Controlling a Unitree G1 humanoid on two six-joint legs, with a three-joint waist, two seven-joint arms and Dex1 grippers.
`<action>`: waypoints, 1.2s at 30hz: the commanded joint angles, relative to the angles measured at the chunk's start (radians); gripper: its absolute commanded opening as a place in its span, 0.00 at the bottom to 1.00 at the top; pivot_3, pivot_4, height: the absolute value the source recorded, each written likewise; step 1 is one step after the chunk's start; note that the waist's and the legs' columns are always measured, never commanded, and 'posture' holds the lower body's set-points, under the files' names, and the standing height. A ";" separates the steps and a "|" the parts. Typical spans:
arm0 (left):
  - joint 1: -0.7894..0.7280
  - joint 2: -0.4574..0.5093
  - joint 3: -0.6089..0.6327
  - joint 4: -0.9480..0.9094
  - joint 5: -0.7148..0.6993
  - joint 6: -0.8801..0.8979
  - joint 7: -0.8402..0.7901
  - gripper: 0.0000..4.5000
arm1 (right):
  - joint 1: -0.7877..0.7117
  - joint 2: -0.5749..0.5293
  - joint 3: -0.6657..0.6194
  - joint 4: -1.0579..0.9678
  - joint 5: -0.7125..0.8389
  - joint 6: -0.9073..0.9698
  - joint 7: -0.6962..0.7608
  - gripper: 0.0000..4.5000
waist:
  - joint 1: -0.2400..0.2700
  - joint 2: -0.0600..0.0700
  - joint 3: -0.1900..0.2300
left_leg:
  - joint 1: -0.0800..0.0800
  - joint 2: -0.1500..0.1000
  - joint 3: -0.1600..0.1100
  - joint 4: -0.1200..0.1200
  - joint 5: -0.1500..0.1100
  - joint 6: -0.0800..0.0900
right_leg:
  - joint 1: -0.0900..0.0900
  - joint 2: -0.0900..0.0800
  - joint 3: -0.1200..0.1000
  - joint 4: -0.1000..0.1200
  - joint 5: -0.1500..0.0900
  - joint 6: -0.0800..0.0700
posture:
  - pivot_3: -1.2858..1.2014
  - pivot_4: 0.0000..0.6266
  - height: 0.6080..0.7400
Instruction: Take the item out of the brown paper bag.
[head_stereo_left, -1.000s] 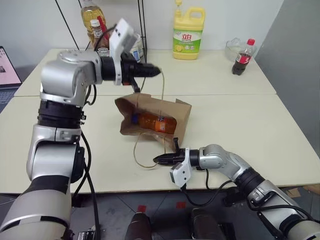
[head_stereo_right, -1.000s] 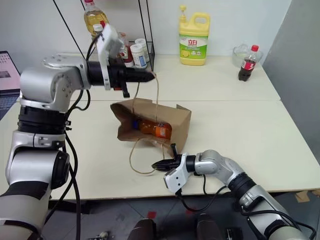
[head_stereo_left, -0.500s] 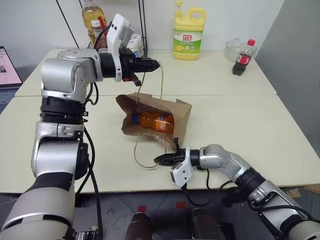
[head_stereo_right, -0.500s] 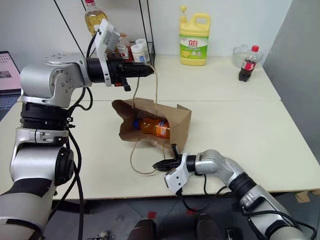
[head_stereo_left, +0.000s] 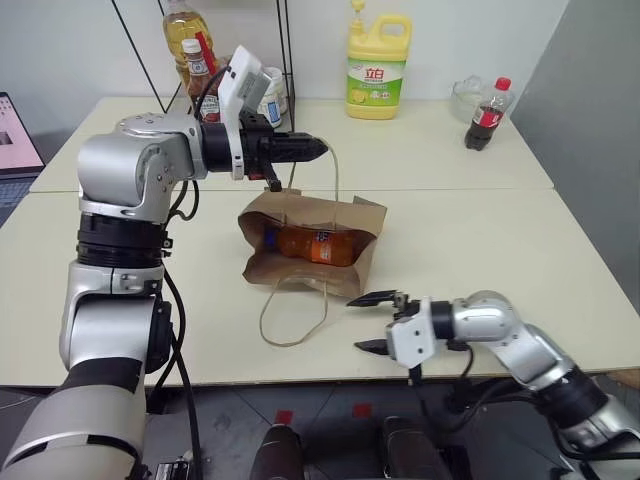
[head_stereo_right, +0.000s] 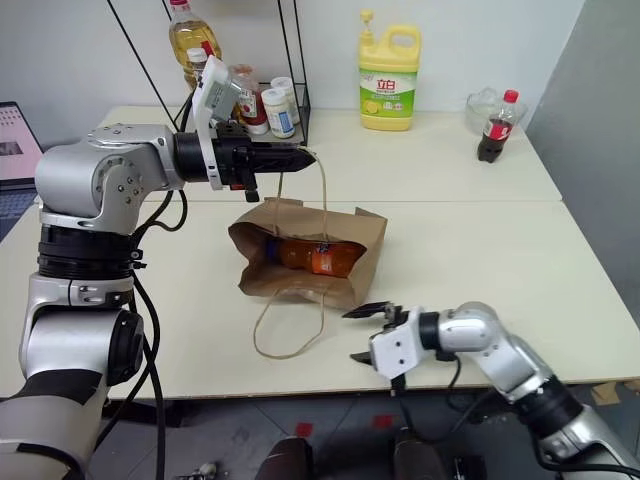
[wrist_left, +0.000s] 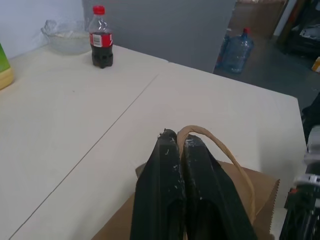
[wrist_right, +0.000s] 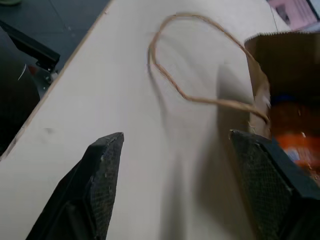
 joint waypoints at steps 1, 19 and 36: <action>-0.006 0.009 0.026 -0.034 -0.017 -0.016 0.002 0.00 | 0.032 -0.027 -0.093 -0.098 0.085 0.107 0.008 0.80 | 0.001 0.000 0.000 | 0.000 0.000 0.000 0.000 0.000 0.000 | 0.000 0.000 0.000 0.000 0.000 0.000 | 0.52 0.24 1.00; -0.045 -0.005 0.011 0.011 0.001 -0.042 0.007 0.00 | -0.298 0.557 -0.128 -0.197 0.704 1.078 -0.303 0.80 | 0.001 0.000 0.000 | -0.007 0.000 -0.001 0.000 0.000 0.000 | -0.007 0.000 -0.001 0.001 0.000 0.000 | 0.52 0.24 1.00; -0.027 0.012 0.021 -0.037 -0.013 -0.021 0.026 0.00 | -0.385 0.647 -0.010 0.219 0.267 0.825 -0.496 0.80 | -0.007 0.001 0.001 | -0.013 0.000 -0.001 0.000 0.001 -0.002 | -0.014 0.000 -0.001 0.002 0.000 0.000 | 0.52 0.24 1.00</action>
